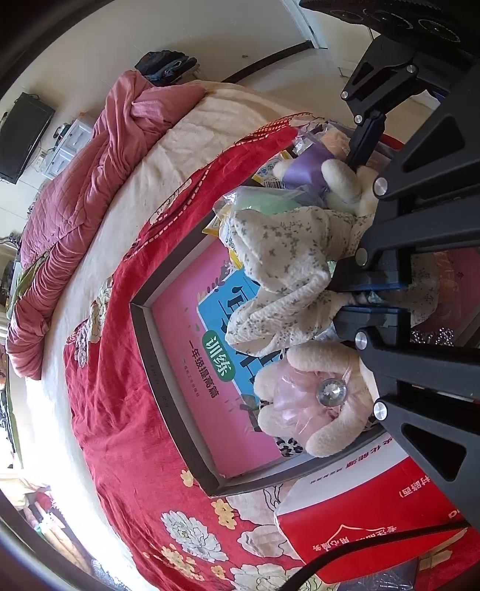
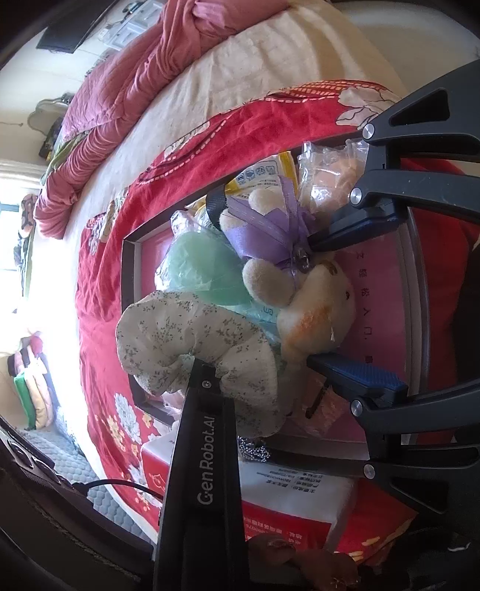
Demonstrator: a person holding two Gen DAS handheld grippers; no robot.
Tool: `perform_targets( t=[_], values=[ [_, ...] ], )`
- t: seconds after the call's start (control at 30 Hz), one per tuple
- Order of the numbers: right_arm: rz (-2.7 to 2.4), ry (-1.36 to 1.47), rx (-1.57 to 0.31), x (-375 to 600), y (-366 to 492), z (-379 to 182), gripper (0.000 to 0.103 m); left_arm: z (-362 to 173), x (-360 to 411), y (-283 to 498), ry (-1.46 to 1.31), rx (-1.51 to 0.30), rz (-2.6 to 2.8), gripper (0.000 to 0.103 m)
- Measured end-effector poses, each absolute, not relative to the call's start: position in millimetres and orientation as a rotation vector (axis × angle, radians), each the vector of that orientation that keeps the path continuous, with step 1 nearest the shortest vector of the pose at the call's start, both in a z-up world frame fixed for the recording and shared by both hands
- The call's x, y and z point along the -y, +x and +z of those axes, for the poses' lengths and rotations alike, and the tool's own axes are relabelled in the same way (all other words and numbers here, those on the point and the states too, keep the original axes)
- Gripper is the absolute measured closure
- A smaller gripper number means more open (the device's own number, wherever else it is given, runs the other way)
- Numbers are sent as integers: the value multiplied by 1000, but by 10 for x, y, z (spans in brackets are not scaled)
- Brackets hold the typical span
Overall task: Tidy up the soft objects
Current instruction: 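Lower both grippers into the tray and open them to release scrunchie and bear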
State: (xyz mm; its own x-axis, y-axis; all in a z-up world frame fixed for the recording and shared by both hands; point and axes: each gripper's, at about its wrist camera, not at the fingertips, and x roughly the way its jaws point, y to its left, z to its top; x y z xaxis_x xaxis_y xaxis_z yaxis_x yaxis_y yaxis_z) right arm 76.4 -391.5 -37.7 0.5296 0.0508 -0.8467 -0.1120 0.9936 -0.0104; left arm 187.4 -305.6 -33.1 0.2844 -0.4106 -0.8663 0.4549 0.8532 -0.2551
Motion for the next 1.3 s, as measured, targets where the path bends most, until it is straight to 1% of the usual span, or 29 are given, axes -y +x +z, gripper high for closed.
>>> perform_targets(
  t=[0.33,0.67,0.7,0.8,0.9,0.97,1.1,1.27,1.3],
  values=[
    [112,-1,-1027,4027,690,-445,45,-341,3058,1871,36,-1149,-615,97],
    [118,-8,-1011,4036,654,-412,44,-345,3043,1848,35,-1148,-587,97],
    [118,-7,-1009,4035,646,-401,44,-337,3033,1845,31,-1147,-584,97],
    [119,-10,-989,4031,626,-347,37,-309,3015,1833,24,-1142,-583,96],
    [116,-21,-972,4010,610,-291,36,-289,3008,1819,35,-1137,-576,96],
    [109,-26,-962,4003,607,-260,36,-277,3010,1816,38,-1136,-572,95],
    [92,-27,-954,4011,592,-221,35,-253,3001,1814,48,-1132,-553,89],
    [69,-25,-953,4039,576,-191,33,-234,2984,1792,58,-1136,-546,86],
    [67,-27,-950,4040,569,-181,32,-228,2987,1783,63,-1135,-547,84]
  ],
)
